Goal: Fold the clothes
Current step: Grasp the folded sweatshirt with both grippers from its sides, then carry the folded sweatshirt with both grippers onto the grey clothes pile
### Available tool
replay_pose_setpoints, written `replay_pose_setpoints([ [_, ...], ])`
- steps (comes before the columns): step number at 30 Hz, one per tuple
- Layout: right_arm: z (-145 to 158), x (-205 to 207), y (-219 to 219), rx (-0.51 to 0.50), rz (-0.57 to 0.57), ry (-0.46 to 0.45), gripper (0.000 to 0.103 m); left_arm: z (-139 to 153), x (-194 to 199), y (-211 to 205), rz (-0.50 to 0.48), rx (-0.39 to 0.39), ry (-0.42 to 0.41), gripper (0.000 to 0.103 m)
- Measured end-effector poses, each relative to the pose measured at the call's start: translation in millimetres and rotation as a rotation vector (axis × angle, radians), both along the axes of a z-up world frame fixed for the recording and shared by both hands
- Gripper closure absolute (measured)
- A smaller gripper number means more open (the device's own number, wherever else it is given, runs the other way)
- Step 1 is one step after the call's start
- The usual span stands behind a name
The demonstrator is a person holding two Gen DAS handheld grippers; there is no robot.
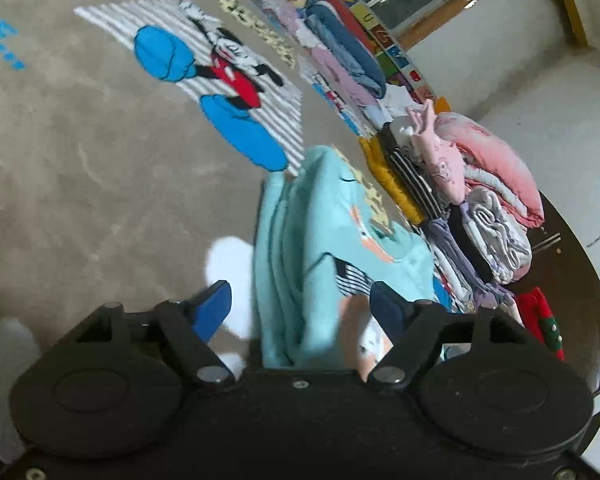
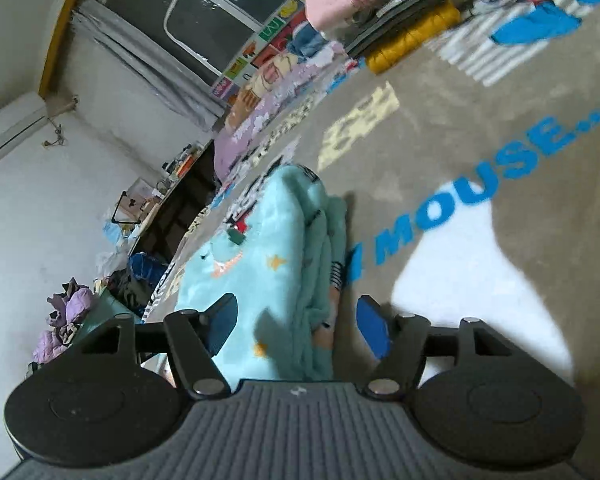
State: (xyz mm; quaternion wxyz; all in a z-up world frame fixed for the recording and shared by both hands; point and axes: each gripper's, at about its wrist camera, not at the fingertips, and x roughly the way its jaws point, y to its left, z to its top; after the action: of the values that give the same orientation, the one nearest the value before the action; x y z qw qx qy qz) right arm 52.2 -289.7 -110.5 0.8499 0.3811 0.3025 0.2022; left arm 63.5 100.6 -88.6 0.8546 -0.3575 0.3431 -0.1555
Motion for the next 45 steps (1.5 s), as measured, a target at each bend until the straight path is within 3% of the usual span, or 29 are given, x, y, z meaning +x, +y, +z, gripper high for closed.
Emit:
replay_pose_setpoints([
  [4,-8.9,15.7,8.0,0.022,0.008,0.011,0.034,-4.5,12.9,-2.5,-0.003,-0.053,0.006,0.027],
  [8,-16.1,33.0,16.3,0.055,0.015,0.015,0.034,-7.0,23.8,-13.6,-0.005,-0.039,-0.017,0.029],
  [12,-20.8,46.3,24.3,0.049,0.011,0.015,0.044,-10.5,30.3,-21.6,-0.016,-0.029,-0.035,0.038],
  [14,-21.4,49.9,28.2,0.05,0.017,0.012,0.047,-12.9,32.3,-20.1,-0.017,-0.051,-0.031,0.054],
  [16,-21.9,52.1,31.0,0.062,0.024,0.008,0.058,-15.4,34.3,-18.7,-0.019,-0.074,-0.026,0.059],
  [22,-6.5,58.4,45.9,0.095,0.067,-0.062,0.066,-2.1,22.0,14.9,0.037,-0.172,-0.068,0.063],
  [29,32.7,102.5,121.8,0.147,0.253,-0.145,0.066,25.2,-16.8,104.4,0.259,-0.313,-0.221,0.063],
  [35,50.9,150.3,220.7,0.186,0.441,-0.152,0.067,29.1,-55.6,180.3,0.496,-0.349,-0.307,0.063],
  [45,78.7,198.6,414.8,0.268,0.793,-0.153,0.067,62.2,-122.7,271.2,0.875,-0.258,-0.548,0.063],
])
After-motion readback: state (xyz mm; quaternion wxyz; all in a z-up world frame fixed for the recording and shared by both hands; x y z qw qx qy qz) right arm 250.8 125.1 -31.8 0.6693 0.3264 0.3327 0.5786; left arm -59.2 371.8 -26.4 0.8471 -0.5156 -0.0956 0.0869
